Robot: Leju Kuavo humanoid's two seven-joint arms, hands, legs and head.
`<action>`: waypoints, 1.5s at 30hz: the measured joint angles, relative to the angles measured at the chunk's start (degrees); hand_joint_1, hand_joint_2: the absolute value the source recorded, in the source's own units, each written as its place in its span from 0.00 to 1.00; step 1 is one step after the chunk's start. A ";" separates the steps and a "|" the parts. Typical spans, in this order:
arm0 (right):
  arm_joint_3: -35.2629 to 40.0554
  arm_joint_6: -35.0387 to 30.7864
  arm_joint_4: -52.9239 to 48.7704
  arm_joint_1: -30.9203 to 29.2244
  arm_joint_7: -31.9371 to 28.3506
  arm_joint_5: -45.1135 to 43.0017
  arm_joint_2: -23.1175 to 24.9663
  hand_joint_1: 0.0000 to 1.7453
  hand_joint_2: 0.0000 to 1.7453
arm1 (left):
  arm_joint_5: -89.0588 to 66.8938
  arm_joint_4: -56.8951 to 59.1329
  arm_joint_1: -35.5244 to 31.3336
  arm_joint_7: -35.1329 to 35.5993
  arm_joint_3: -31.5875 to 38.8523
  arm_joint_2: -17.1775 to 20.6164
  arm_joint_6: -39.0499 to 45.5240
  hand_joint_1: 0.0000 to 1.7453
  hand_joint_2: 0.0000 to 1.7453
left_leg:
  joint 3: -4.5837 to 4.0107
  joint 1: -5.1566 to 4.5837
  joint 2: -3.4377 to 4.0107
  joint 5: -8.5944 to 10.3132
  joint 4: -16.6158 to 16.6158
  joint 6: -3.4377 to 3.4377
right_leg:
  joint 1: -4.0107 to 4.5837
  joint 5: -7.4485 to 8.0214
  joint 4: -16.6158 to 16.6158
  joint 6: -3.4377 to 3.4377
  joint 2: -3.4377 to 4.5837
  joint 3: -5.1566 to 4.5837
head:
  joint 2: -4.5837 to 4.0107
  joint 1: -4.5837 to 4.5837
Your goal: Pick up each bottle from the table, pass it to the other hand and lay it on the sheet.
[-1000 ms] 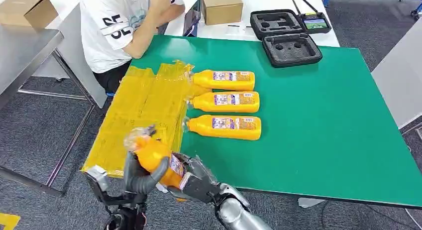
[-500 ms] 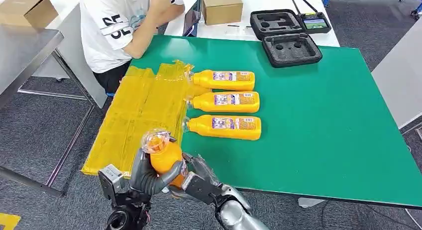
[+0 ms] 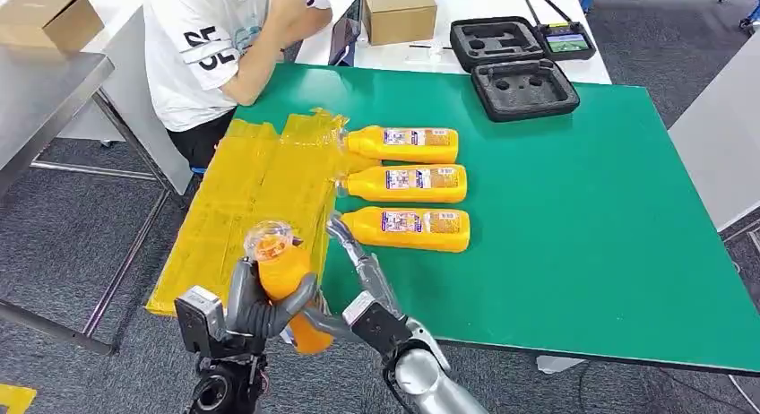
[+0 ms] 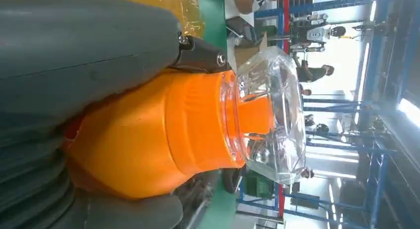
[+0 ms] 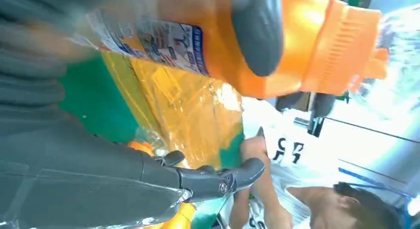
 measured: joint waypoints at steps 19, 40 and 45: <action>1.01 -6.58 -15.72 4.49 -5.22 -14.32 -1.09 0.00 0.00 | -13.45 -2.36 -4.85 -0.63 6.62 2.52 18.69 1.00 1.00 | -0.01 0.02 -0.04 0.01 0.00 -0.01 | 0.01 0.00 0.01 -0.01 -0.01 -0.02 | 0.00 0.02; 5.07 -1.75 -25.29 4.39 -5.44 -21.97 -0.44 0.00 1.00 | -45.61 18.15 -24.29 11.65 2.89 13.40 15.28 1.00 1.00 | 0.00 0.03 0.04 0.09 -0.01 -0.07 | 0.03 0.09 0.03 -0.13 0.03 -0.07 | 0.00 -0.02; 5.05 -0.04 -24.74 3.96 -5.44 -22.93 0.00 0.00 1.00 | -50.45 28.22 -27.58 11.63 -1.97 14.60 12.15 1.00 1.00 | 0.00 0.03 0.08 0.13 -0.01 -0.09 | 0.03 0.11 0.04 -0.14 0.04 -0.07 | 0.00 0.00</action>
